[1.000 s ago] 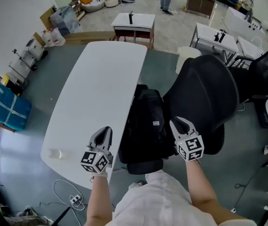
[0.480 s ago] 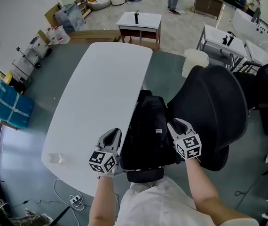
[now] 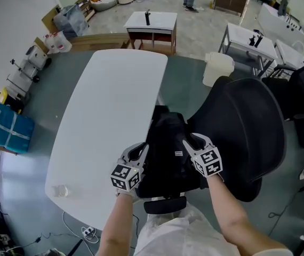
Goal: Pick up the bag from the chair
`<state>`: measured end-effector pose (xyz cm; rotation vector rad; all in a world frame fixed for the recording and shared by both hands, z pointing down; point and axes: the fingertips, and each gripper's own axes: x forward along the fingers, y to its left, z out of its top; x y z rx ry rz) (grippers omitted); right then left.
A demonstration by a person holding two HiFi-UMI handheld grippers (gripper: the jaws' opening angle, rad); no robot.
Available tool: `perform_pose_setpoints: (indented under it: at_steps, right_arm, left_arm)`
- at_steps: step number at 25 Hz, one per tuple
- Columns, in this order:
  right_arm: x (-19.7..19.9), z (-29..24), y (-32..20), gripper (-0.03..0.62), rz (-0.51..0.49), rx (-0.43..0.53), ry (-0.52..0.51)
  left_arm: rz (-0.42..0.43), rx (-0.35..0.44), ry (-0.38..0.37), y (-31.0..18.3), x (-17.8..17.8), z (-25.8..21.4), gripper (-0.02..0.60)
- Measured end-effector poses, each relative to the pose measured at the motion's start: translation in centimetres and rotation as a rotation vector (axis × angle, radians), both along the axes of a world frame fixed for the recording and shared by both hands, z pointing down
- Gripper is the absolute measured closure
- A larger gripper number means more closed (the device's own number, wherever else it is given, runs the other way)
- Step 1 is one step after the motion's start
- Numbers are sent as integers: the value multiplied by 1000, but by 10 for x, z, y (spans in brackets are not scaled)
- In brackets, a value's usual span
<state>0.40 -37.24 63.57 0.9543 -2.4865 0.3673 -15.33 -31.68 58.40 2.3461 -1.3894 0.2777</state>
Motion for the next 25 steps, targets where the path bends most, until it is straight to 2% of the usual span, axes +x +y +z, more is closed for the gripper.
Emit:
perform_pose_setpoints:
  at_steps: [2,8,13,19,25]
  right_arm:
    - [-3,10,-6,436,-10,-14,12]
    - [-6,38,-26,430,-30,-45,46]
    - [-8,53,-43,422,-28,-64,58]
    - [-12,85,-62,414,-48,-108,94]
    - [-23,117,-84,414,-79,-155,122]
  left_arm:
    - [42,-15,-20,-13,11,11,546]
    - [121,-86,-53,-48,37,48,459]
    - [168,-162,-116,-73,57,83,345]
    - [202,-227,-156,-100,72,113,333]
    - [177,-270,-103,-112,73,130,333]
